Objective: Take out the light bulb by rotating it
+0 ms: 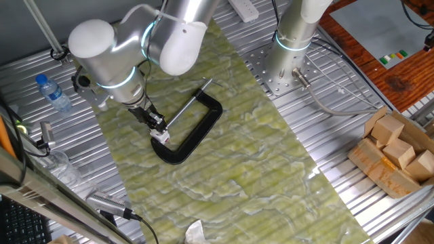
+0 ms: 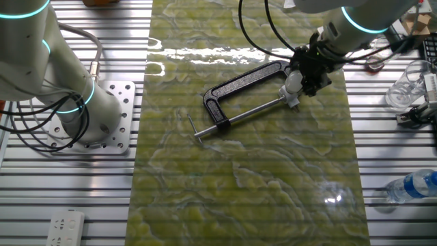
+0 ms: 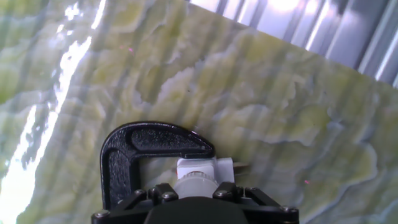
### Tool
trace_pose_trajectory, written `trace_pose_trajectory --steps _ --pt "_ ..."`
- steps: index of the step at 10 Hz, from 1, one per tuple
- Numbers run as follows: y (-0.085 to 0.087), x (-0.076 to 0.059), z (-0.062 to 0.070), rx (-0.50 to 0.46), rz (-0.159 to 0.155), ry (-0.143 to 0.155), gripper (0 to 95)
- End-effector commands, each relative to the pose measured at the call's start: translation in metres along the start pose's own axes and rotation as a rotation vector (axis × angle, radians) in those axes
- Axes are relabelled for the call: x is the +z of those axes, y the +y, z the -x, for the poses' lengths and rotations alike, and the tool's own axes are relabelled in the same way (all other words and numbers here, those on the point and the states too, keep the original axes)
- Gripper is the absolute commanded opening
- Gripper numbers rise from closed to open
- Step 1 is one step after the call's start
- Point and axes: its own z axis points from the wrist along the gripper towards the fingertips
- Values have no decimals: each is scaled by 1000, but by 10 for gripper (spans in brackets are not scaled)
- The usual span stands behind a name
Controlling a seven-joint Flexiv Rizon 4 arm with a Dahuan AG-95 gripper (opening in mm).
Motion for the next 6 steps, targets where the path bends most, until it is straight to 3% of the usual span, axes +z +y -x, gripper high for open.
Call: trace_pose_trajectory --steps 1,4,6 --pt "0 -1 0 -233 -43 15 0" --pt "1 -5 -1 -457 -58 31 0" --pt "3 -9 -2 -507 -64 40 0"
